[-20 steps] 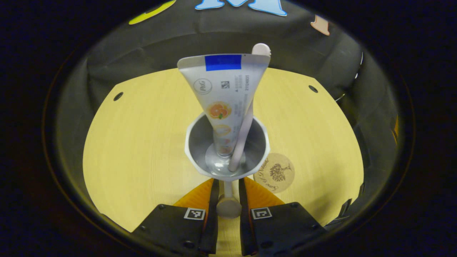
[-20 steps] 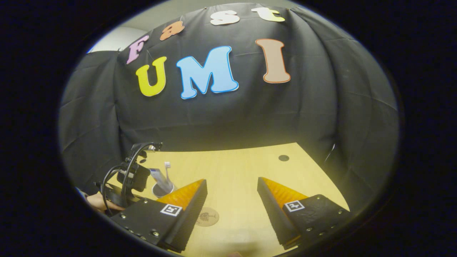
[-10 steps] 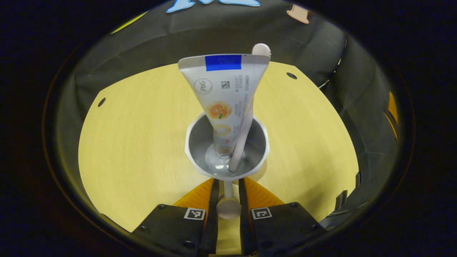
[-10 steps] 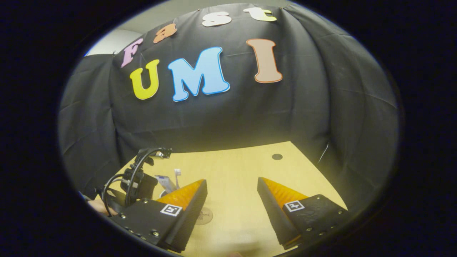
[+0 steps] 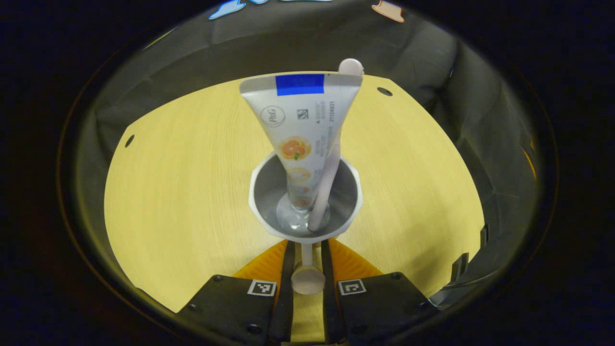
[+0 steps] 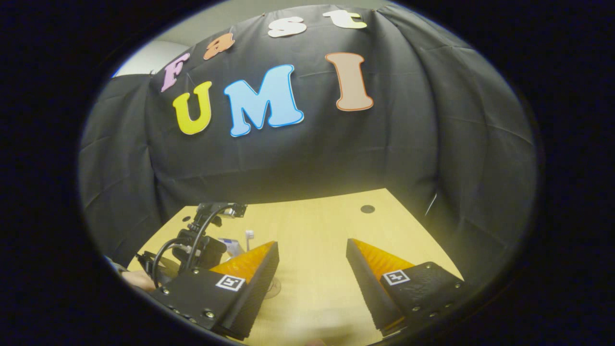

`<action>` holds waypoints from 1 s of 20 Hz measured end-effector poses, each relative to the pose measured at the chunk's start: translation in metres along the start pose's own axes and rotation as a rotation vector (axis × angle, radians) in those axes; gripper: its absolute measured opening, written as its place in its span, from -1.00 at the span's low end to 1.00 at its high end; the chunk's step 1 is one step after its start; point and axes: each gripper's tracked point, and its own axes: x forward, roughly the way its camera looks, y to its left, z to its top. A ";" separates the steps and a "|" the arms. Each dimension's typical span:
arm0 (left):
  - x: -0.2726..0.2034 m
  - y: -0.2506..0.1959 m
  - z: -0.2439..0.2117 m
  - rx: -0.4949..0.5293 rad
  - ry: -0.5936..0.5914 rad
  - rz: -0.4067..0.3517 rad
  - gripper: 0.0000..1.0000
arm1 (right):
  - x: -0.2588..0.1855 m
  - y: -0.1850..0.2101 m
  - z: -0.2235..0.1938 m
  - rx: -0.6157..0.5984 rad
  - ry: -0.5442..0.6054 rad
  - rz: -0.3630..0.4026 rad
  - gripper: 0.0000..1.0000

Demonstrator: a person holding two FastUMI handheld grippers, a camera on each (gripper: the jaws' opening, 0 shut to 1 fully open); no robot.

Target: Put the toothbrush and toothpaste on the desktop into the cup, then pick up the cup and place it on the coaster on the desktop.

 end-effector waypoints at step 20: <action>-0.047 -0.025 0.012 -0.035 -0.212 -0.035 0.55 | -0.010 0.005 0.012 -0.065 -0.021 0.043 0.78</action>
